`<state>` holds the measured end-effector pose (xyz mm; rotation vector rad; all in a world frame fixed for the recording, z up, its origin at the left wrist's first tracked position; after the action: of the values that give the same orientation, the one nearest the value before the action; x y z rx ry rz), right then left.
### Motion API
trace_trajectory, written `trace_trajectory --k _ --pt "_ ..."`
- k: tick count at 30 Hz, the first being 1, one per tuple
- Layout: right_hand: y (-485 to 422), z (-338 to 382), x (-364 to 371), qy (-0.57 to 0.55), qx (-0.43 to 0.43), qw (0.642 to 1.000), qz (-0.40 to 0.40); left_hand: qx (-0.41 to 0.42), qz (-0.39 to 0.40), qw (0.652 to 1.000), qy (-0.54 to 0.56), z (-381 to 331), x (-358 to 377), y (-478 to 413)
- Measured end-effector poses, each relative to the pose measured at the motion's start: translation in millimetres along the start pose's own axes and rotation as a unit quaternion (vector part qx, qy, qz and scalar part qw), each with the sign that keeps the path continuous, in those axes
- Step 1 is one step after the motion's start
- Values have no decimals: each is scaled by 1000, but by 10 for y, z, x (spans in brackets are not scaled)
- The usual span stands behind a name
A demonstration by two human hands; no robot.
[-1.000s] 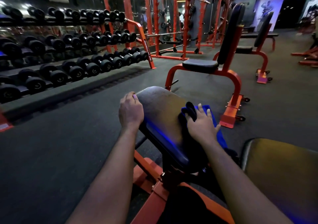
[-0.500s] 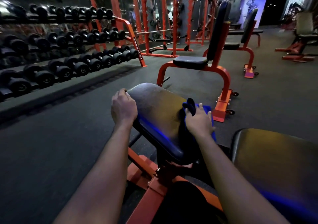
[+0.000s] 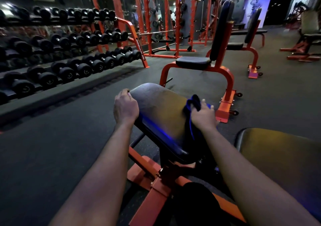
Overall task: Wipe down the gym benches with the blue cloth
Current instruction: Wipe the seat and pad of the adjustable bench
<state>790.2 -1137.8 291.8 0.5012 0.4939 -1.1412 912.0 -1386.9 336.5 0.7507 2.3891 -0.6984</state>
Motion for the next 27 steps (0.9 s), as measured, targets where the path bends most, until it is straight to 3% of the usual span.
trace_trajectory --k 4,11,21,23,27 --pt "25 -38 35 -25 54 998 -7 -13 -3 1000 -3 -19 10 28" --pt "809 41 541 66 -36 997 -20 -4 -7 1000 -5 -15 17 18" --pt "-333 -115 -38 -28 72 997 -17 -4 -12 1000 -8 -21 -4 2" --pt "-225 -65 -10 2 56 998 -17 -7 -19 1000 -4 -31 8 10" --pt "419 40 362 98 -61 993 -12 -1 -23 1000 6 13 25 -9"
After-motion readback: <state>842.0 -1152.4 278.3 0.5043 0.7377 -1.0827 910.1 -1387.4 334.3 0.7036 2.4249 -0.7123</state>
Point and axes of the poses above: each hand's wrist, its own y-axis away from the middle knuckle, its own x-axis out of the palm, z = x × y, the point moved 5 cm from there along -y, towards the middle knuckle, and after that the axes turned 15 degrees about z, right-handed, at the moved point
